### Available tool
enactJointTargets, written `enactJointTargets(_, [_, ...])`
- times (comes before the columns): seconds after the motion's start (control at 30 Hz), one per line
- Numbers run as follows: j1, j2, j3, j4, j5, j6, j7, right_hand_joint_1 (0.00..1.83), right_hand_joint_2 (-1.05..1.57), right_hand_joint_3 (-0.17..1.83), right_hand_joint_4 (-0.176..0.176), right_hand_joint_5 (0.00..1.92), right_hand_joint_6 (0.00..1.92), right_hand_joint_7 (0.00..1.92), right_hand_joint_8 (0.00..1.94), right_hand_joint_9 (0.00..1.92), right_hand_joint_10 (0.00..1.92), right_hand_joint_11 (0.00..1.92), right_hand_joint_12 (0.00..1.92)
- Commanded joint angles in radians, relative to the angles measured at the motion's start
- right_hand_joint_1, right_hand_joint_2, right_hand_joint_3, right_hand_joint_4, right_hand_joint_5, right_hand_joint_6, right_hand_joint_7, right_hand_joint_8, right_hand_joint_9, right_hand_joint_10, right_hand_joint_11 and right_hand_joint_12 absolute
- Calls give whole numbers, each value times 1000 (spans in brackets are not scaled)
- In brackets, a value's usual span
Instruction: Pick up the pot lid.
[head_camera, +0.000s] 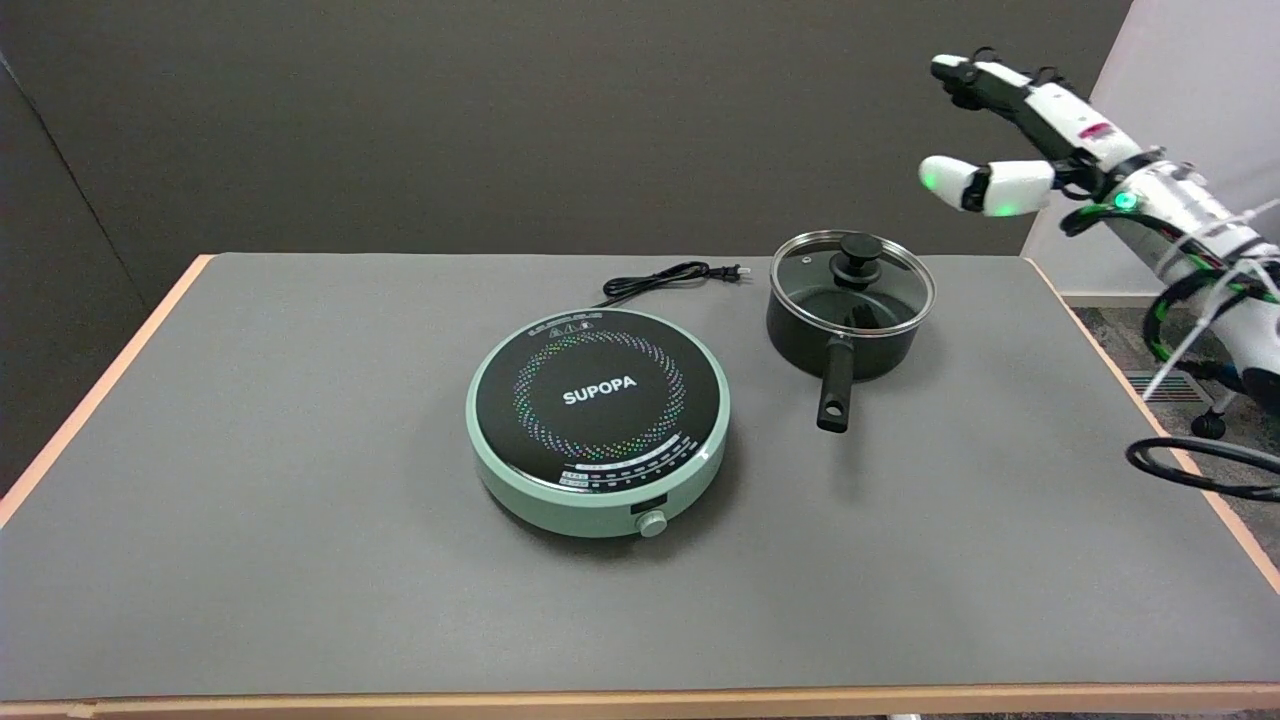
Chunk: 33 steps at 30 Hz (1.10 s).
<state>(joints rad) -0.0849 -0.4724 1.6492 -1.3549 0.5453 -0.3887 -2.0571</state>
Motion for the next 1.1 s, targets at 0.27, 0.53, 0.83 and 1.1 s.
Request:
enactJointTargets(0.27, [855, 10, -899, 160, -128, 182, -127, 541, 466, 924, 82, 245, 142, 304, 144, 319, 199, 126, 451])
enactJointTargets(0.53, [908, 13, -982, 218, -149, 224, -125, 528, 466, 939, 94, 290, 145, 312, 139, 342, 201, 148, 446])
enactJointTargets(0.83, [997, 35, -1137, 221, -200, 280, -124, 532, 455, 936, 107, 306, 148, 326, 144, 356, 204, 194, 451])
enactJointTargets(1.1, [1056, 34, -1250, 229, -202, 293, -124, 520, 453, 933, 110, 307, 148, 337, 145, 371, 210, 200, 453])
